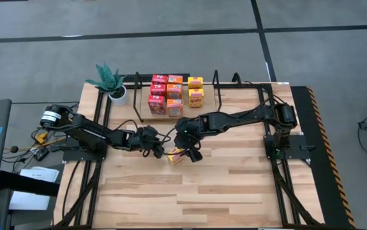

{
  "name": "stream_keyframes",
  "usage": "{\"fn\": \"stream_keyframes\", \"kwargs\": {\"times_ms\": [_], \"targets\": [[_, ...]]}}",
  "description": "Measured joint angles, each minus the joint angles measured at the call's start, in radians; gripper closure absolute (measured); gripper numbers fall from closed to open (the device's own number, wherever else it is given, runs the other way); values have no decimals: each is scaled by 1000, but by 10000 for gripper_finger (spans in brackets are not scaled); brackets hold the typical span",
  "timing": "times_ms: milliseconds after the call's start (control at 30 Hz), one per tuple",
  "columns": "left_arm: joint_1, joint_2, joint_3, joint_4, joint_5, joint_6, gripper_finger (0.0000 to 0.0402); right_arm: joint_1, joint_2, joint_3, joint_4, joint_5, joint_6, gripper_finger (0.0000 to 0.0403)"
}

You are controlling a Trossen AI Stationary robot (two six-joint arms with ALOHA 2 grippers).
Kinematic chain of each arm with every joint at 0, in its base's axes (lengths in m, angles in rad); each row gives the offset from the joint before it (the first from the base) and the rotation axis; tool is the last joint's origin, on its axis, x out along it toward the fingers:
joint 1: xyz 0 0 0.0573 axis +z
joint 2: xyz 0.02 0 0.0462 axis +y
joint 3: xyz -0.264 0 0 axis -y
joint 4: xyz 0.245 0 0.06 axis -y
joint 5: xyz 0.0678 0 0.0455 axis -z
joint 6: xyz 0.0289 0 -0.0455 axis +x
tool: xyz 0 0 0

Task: Stack cereal on shelf
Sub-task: Put the yellow cereal box on the shelf aligned with the other yellow cereal boxes

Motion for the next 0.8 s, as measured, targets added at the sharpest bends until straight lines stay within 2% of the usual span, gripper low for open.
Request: {"fn": "stream_keyframes", "kwargs": {"times_ms": [400, 600, 800], "targets": [[0, 0, 0, 2, 27, -6, 256, 1, -19, -1, -28, -3, 7, 216], [0, 0, 0, 16, 56, -8, 256, -26, -110, 0, -101, -5, 33, 211], [0, -9, 0, 36, 54, -8, 255, -112, -252, 0, -276, 1, 99, 198]]}}
